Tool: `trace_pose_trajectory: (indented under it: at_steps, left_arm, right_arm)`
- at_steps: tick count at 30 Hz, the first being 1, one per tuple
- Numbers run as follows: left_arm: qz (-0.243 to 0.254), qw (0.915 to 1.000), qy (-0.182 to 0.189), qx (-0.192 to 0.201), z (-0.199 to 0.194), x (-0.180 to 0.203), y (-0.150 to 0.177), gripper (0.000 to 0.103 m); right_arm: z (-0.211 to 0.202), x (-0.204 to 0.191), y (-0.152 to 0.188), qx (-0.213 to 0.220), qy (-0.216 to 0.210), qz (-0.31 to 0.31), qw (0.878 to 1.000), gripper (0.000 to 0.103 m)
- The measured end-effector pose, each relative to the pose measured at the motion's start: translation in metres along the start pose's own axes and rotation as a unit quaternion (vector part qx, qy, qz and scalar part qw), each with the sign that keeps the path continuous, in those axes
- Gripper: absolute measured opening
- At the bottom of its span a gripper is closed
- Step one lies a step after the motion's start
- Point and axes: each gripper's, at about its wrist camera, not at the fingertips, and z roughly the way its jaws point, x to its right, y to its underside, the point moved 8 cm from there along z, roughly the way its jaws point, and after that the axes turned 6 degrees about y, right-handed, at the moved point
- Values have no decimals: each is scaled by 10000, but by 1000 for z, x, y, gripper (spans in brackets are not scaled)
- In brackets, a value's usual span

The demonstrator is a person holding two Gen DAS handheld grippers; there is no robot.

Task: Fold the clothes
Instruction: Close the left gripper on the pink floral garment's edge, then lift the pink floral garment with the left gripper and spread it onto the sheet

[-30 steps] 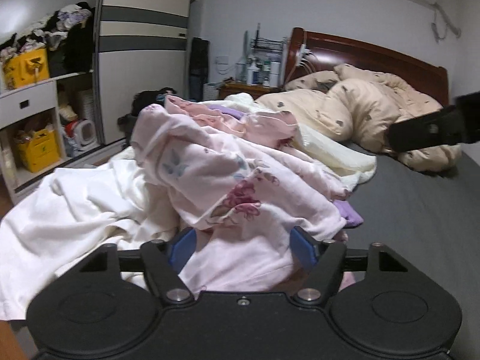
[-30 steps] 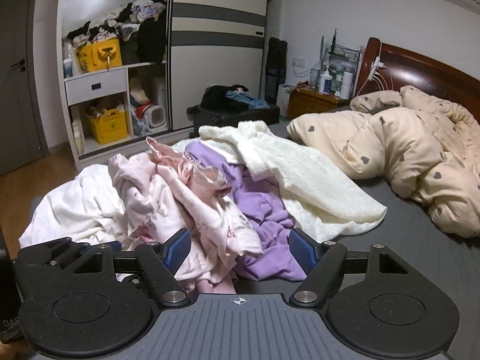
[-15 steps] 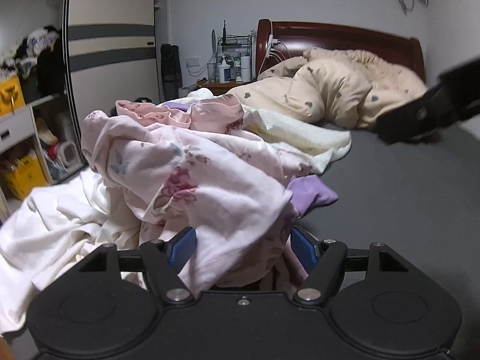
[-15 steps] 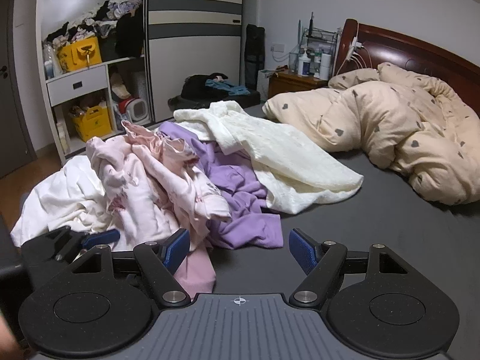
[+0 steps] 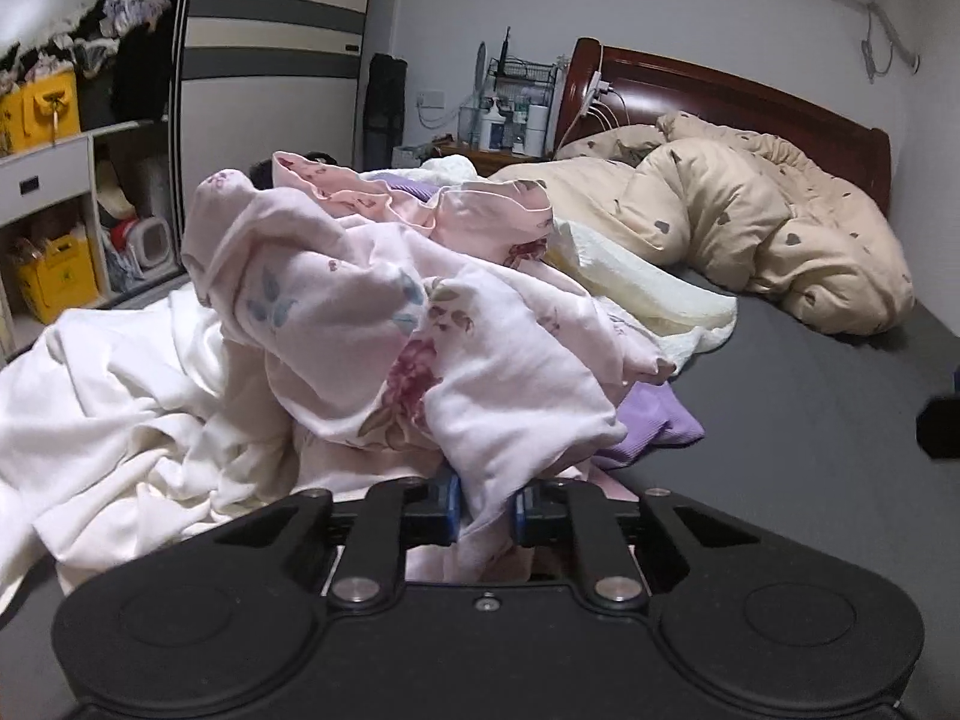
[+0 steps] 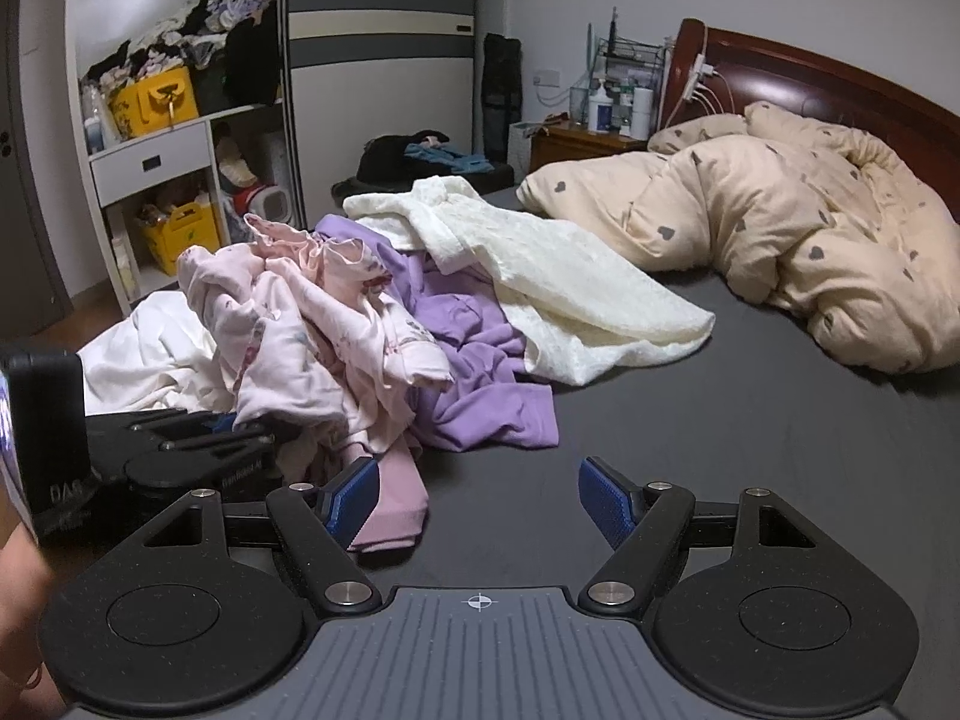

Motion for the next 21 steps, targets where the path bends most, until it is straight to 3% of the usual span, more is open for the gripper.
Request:
trace_pose_trajectory:
  at_steps: [14, 21]
  left_arm:
    - [76, 9934, 426, 1066, -62, 15, -40, 10]
    - [395, 9823, 998, 1536, -107, 73, -66, 10]
  right_arm:
    - [-58, 54, 53, -129, 384, 822, 9958, 74]
    - [-105, 99, 90, -143, 706, 1285, 9891, 74]
